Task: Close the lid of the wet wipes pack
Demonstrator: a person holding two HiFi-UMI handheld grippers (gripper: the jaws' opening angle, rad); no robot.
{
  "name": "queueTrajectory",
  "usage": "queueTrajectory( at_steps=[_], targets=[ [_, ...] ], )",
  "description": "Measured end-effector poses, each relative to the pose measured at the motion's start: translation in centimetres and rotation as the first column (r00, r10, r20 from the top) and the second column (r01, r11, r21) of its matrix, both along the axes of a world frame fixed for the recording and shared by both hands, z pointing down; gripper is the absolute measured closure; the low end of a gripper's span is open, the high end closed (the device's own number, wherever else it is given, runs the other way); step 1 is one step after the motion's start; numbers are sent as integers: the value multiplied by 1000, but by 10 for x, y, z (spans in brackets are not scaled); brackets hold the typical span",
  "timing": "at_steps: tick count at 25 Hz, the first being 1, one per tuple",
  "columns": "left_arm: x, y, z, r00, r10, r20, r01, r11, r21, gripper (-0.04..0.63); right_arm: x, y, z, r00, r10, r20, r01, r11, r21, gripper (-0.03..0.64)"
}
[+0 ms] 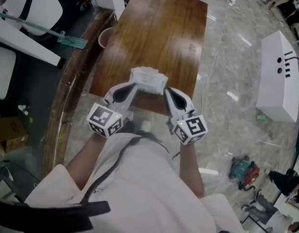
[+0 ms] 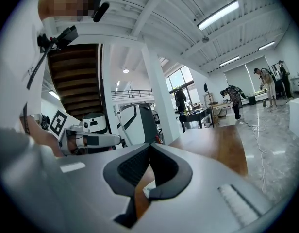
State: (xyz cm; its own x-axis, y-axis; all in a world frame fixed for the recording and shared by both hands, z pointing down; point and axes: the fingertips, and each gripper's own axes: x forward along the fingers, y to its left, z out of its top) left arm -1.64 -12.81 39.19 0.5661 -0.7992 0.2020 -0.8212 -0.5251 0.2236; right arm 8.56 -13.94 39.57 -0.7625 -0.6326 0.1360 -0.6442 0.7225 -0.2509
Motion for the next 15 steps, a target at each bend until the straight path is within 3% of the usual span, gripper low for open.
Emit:
queueTrajectory(
  at_steps=[15],
  targets=[
    [-3, -52, 31, 987, 150, 51, -148, 988, -46, 591, -12, -67, 30, 997, 63, -51, -64, 997, -30, 607]
  ],
)
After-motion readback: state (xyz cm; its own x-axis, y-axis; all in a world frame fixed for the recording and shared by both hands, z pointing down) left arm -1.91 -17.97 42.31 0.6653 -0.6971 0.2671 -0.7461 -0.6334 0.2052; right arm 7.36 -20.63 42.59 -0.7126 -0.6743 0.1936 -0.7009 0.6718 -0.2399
